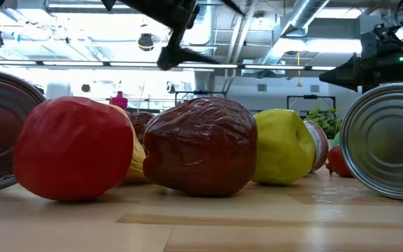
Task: Pick & Place Food Item
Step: Put the yellow starfruit into the pink bin
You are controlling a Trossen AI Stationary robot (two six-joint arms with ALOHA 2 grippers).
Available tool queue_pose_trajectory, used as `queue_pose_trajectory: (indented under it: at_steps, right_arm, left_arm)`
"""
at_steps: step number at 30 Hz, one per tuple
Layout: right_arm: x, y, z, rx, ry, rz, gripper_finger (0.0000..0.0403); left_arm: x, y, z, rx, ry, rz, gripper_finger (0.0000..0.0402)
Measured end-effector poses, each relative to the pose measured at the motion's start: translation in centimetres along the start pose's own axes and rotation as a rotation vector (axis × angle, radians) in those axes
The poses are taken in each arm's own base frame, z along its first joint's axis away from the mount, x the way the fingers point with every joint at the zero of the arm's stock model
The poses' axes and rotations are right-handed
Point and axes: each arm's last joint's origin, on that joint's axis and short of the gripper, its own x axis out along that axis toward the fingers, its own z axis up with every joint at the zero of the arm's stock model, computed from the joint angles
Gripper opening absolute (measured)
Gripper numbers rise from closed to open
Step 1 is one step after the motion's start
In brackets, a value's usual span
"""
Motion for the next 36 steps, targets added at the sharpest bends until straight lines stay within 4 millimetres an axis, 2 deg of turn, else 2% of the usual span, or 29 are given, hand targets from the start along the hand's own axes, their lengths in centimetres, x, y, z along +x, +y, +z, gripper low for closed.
queue_pose_trajectory:
  at_steps: [3,7,13,20,26,36]
  right_arm:
    - [0.0,0.0,0.0,0.000,0.000,0.000,0.0006]
    - [0.0,0.0,0.0,0.001,0.000,0.000,0.0006]
    - [0.0,0.0,0.0,0.002,0.000,0.000,0.0006]
    - [0.0,0.0,0.0,0.002,0.000,-0.001,0.0006]
    - [0.0,0.0,0.0,0.002,0.000,-0.001,0.0006]
    - [0.0,0.0,0.0,0.002,0.000,-0.001,0.0006]
  left_arm:
    - [0.1,-0.4,0.7,0.094,-0.047,-0.050,0.0396]
    - [0.1,0.0,1.2,0.177,-0.060,-0.036,0.0392]
    - [0.2,0.9,0.9,0.197,-0.005,0.047,0.0397]
    - [0.0,1.7,0.1,0.129,0.061,0.137,0.0388]
    - [-0.2,2.6,-0.5,-0.052,0.118,0.231,0.0381]
    - [-0.7,3.7,-1.3,-0.170,0.222,0.347,0.0366]
